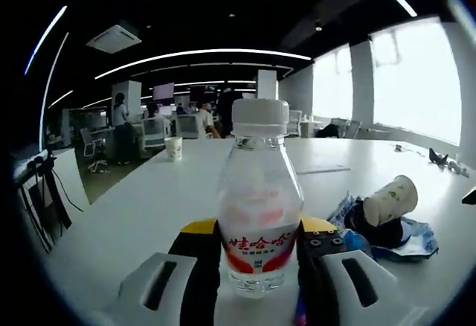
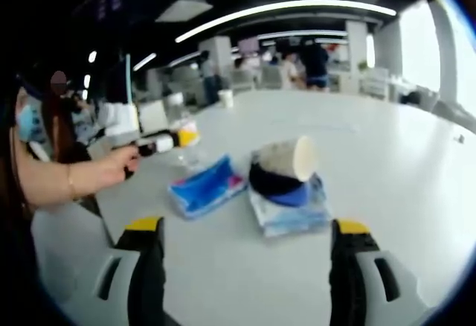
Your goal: Arrange the tabletop items into an orderly group along one side of the table until the central work area is clear of visible clutter.
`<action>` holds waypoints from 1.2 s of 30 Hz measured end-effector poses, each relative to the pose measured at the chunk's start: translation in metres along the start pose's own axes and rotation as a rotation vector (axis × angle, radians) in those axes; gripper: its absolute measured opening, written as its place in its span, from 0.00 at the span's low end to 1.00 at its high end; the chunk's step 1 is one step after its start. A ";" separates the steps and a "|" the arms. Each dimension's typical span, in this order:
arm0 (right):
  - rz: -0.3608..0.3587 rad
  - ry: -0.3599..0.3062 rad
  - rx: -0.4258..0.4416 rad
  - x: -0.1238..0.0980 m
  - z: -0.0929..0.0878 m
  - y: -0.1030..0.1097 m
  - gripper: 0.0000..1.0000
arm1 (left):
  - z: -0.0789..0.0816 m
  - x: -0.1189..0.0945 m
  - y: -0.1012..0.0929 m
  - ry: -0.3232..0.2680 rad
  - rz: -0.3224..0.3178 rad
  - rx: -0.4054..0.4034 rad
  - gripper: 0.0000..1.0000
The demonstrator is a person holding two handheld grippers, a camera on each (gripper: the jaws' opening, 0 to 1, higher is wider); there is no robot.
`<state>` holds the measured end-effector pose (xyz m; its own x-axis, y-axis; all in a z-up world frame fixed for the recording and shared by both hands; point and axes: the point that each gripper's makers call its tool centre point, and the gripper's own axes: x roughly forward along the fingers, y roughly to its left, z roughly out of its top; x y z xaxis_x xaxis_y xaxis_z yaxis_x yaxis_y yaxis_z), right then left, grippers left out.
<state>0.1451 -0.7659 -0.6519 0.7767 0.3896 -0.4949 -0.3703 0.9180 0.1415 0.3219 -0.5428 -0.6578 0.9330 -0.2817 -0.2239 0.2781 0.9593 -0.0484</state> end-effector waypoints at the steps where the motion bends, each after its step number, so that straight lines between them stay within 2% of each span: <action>1: -0.001 0.002 0.000 0.000 -0.001 -0.001 0.90 | 0.000 0.000 -0.001 0.002 -0.002 0.007 0.38; 18: -0.015 0.007 -0.015 -0.002 0.000 -0.006 0.89 | 0.002 0.002 -0.002 0.009 -0.010 0.031 0.35; 20: -0.016 0.007 -0.016 -0.002 0.000 -0.006 0.89 | 0.003 0.002 0.000 0.009 -0.010 0.015 0.35; 36: -0.019 0.011 -0.035 0.001 0.002 -0.006 0.90 | 0.033 0.020 0.021 -0.037 0.002 0.016 0.35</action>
<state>0.1490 -0.7713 -0.6515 0.7782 0.3715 -0.5064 -0.3736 0.9219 0.1024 0.3540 -0.5291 -0.6310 0.9415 -0.2802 -0.1874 0.2792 0.9597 -0.0322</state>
